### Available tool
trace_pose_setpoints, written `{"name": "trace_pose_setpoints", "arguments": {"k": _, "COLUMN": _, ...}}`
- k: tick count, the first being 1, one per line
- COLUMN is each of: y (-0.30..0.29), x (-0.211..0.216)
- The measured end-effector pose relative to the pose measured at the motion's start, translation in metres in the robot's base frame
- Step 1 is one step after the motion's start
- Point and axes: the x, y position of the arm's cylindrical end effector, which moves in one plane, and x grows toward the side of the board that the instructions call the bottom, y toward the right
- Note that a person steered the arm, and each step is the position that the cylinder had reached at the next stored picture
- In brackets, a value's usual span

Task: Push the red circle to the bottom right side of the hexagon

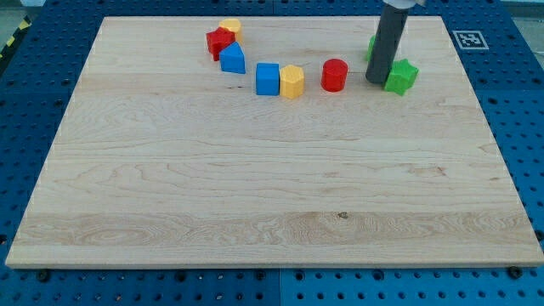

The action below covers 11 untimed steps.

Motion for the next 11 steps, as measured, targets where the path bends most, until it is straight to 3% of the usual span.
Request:
{"name": "trace_pose_setpoints", "arguments": {"k": 3, "y": -0.081, "x": -0.009}}
{"name": "trace_pose_setpoints", "arguments": {"k": 4, "y": -0.083, "x": -0.048}}
{"name": "trace_pose_setpoints", "arguments": {"k": 5, "y": -0.095, "x": -0.057}}
{"name": "trace_pose_setpoints", "arguments": {"k": 7, "y": -0.073, "x": 0.032}}
{"name": "trace_pose_setpoints", "arguments": {"k": 8, "y": -0.062, "x": 0.044}}
{"name": "trace_pose_setpoints", "arguments": {"k": 10, "y": -0.087, "x": -0.045}}
{"name": "trace_pose_setpoints", "arguments": {"k": 11, "y": -0.13, "x": -0.026}}
